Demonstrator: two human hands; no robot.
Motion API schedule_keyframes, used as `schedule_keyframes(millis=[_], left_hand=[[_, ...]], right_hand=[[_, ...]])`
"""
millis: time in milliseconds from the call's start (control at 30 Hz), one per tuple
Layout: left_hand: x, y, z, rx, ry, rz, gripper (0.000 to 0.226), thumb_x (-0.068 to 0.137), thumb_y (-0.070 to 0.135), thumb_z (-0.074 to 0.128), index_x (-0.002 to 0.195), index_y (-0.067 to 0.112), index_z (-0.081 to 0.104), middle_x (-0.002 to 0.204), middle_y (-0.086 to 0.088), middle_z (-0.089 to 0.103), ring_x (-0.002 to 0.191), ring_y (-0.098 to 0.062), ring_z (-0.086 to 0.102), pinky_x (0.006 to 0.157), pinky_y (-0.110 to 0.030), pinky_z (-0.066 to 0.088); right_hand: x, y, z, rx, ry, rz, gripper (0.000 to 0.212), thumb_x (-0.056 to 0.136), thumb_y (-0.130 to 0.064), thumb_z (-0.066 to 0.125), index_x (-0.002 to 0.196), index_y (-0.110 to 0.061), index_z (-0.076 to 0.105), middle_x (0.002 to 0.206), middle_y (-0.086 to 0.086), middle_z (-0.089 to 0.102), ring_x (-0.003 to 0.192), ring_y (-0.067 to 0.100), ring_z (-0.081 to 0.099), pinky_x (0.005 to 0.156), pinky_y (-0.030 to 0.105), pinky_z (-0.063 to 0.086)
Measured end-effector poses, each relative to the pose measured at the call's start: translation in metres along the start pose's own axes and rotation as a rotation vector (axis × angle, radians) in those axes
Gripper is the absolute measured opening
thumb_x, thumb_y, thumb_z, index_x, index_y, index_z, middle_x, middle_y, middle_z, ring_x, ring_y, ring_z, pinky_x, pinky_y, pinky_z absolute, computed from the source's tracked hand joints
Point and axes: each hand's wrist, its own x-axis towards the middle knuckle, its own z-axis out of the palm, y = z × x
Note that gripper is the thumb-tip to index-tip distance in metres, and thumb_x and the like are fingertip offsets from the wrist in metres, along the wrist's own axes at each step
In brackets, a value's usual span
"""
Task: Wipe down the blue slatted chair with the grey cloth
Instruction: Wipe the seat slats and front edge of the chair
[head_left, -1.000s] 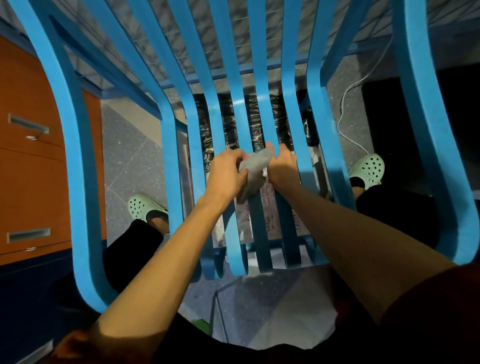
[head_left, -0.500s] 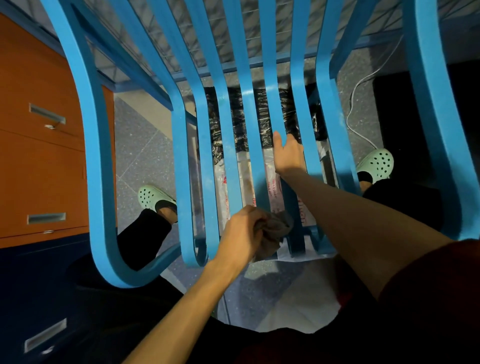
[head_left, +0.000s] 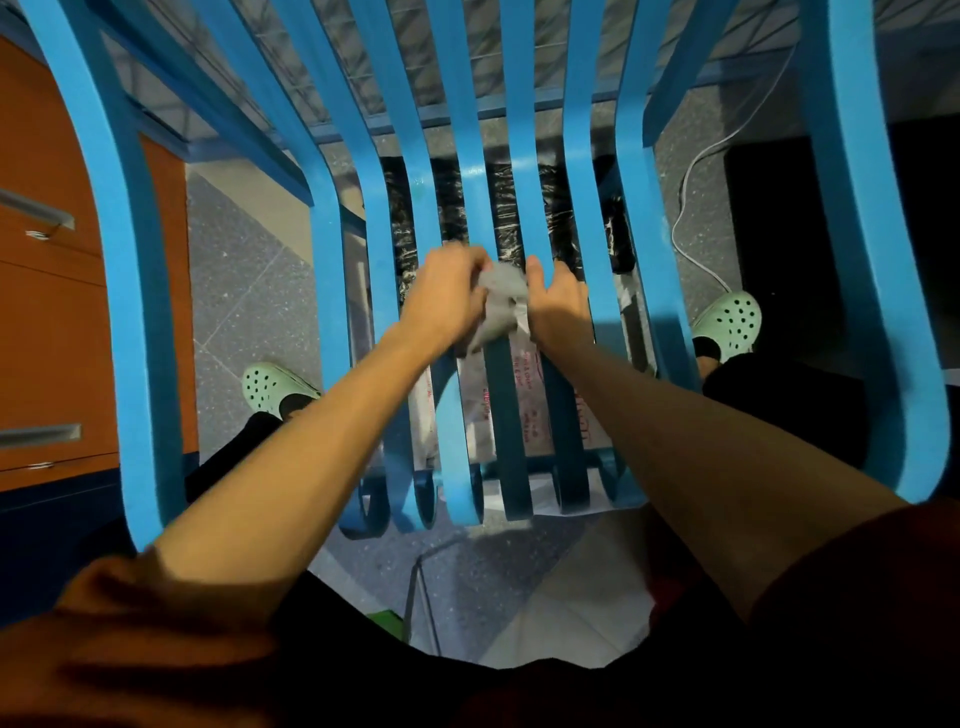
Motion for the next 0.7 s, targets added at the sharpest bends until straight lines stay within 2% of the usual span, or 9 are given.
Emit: schedule_keyframes(millis=[133, 233, 300, 400, 500, 567, 633, 700], left_hand=[[0.046, -0.004, -0.010, -0.028, 0.040, -0.084, 0.016, 0.085, 0.002, 0.064, 0.098, 0.009, 0.068, 0.091, -0.006, 0.065, 0.086, -0.022, 0.062, 0.081, -0.032, 0.052], [0.043, -0.004, -0.005, -0.031, 0.061, -0.073, 0.015, 0.084, 0.000, 0.062, 0.095, 0.007, 0.067, 0.089, -0.009, 0.066, 0.082, -0.021, 0.060, 0.074, -0.031, 0.051], [0.025, -0.004, 0.000, -0.033, 0.062, -0.025, 0.010, 0.085, 0.002, 0.061, 0.092, 0.006, 0.066, 0.087, -0.010, 0.065, 0.079, -0.020, 0.059, 0.068, -0.027, 0.045], [-0.008, -0.004, 0.007, -0.041, 0.011, 0.005, 0.008, 0.085, 0.009, 0.065, 0.093, 0.010, 0.066, 0.090, -0.005, 0.061, 0.081, -0.018, 0.054, 0.071, -0.026, 0.040], [-0.048, 0.002, 0.018, -0.086, -0.027, 0.028, 0.006, 0.084, 0.007, 0.061, 0.086, 0.011, 0.065, 0.088, -0.005, 0.061, 0.080, -0.018, 0.054, 0.071, -0.030, 0.044], [-0.076, 0.012, 0.022, -0.143, -0.024, 0.026, 0.015, 0.082, -0.001, 0.055, 0.084, 0.007, 0.067, 0.083, -0.008, 0.062, 0.075, -0.016, 0.054, 0.067, -0.032, 0.046], [-0.105, 0.024, 0.020, -0.245, -0.022, -0.002, 0.021, 0.085, -0.006, 0.050, 0.087, 0.004, 0.068, 0.080, -0.007, 0.062, 0.067, -0.006, 0.054, 0.063, -0.027, 0.050], [-0.133, 0.030, 0.022, -0.324, -0.023, -0.010, 0.024, 0.088, -0.006, 0.048, 0.091, 0.005, 0.069, 0.084, -0.004, 0.063, 0.069, -0.003, 0.058, 0.065, -0.020, 0.052]], right_hand=[[-0.001, 0.001, 0.001, -0.019, 0.000, -0.029, 0.053, 0.100, -0.051, 0.032, 0.116, -0.006, 0.054, 0.109, 0.014, 0.060, 0.101, 0.029, 0.055, 0.083, 0.032, 0.038], [-0.001, 0.002, 0.000, -0.012, -0.001, -0.020, 0.050, 0.101, -0.048, 0.033, 0.115, -0.005, 0.054, 0.108, 0.014, 0.059, 0.100, 0.027, 0.054, 0.081, 0.031, 0.037], [0.000, 0.004, 0.001, -0.012, 0.002, -0.024, 0.048, 0.101, -0.047, 0.034, 0.116, -0.007, 0.055, 0.109, 0.012, 0.060, 0.102, 0.028, 0.056, 0.082, 0.030, 0.038], [0.000, 0.001, 0.000, 0.009, -0.017, 0.011, 0.052, 0.100, -0.050, 0.036, 0.129, -0.010, 0.051, 0.122, 0.013, 0.057, 0.115, 0.028, 0.054, 0.092, 0.032, 0.040], [0.000, -0.003, -0.002, -0.029, -0.029, 0.063, 0.063, 0.100, -0.054, 0.035, 0.141, -0.006, 0.041, 0.134, 0.020, 0.050, 0.123, 0.034, 0.050, 0.103, 0.045, 0.042], [-0.002, -0.004, -0.003, -0.060, -0.012, 0.049, 0.065, 0.101, -0.053, 0.033, 0.142, -0.004, 0.040, 0.138, 0.023, 0.048, 0.126, 0.037, 0.047, 0.104, 0.044, 0.039], [-0.004, -0.004, -0.003, -0.057, 0.000, 0.040, 0.065, 0.101, -0.053, 0.032, 0.141, -0.003, 0.041, 0.138, 0.023, 0.048, 0.127, 0.037, 0.047, 0.104, 0.044, 0.039], [-0.008, -0.004, -0.004, -0.041, -0.001, 0.032, 0.065, 0.101, -0.053, 0.031, 0.141, -0.003, 0.039, 0.140, 0.023, 0.045, 0.127, 0.037, 0.047, 0.105, 0.046, 0.039]])
